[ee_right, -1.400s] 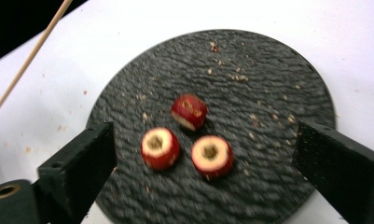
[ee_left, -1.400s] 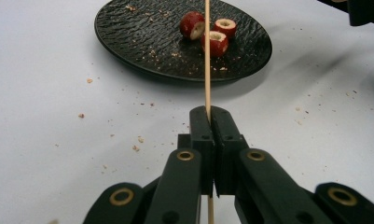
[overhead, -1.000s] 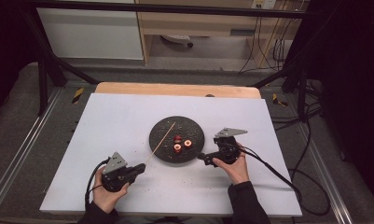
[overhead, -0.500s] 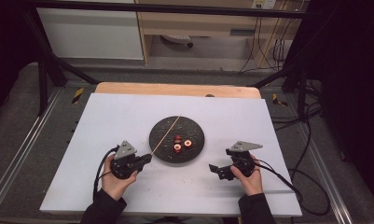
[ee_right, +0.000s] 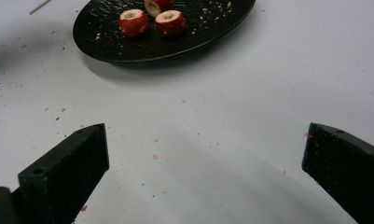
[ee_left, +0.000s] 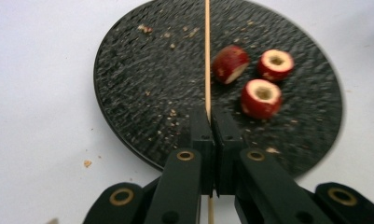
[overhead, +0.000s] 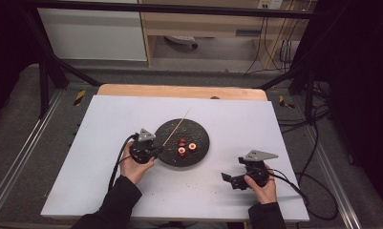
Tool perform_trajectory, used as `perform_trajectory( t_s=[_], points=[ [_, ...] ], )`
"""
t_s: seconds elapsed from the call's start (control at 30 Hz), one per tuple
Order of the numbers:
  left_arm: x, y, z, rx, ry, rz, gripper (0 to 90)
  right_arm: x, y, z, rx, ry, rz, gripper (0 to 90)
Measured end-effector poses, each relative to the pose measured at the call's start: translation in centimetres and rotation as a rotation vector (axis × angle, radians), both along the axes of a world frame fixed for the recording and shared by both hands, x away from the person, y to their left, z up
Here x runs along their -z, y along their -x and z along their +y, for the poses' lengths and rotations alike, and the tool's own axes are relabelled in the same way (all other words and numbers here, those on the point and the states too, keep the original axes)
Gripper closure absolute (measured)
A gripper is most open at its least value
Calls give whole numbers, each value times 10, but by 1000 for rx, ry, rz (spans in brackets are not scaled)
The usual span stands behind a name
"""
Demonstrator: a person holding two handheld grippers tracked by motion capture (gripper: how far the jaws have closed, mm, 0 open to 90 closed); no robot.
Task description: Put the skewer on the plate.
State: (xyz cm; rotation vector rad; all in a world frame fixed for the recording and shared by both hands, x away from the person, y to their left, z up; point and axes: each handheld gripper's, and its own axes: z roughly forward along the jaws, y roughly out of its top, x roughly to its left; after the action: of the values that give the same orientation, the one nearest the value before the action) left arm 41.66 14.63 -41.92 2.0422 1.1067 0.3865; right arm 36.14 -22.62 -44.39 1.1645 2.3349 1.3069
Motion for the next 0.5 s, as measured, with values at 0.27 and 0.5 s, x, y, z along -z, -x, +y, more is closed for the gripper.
perform_trajectory(
  t_s=[0.27, 0.5],
  points=[
    [12, -12, -7, -24, -46, 31, 879, 2, 2, -3, -8, 5, -6, 16],
    [13, -16, -14, -26, -89, 47, 877, 1, 2, -4, -9, 2, -10, 16]
  ],
)
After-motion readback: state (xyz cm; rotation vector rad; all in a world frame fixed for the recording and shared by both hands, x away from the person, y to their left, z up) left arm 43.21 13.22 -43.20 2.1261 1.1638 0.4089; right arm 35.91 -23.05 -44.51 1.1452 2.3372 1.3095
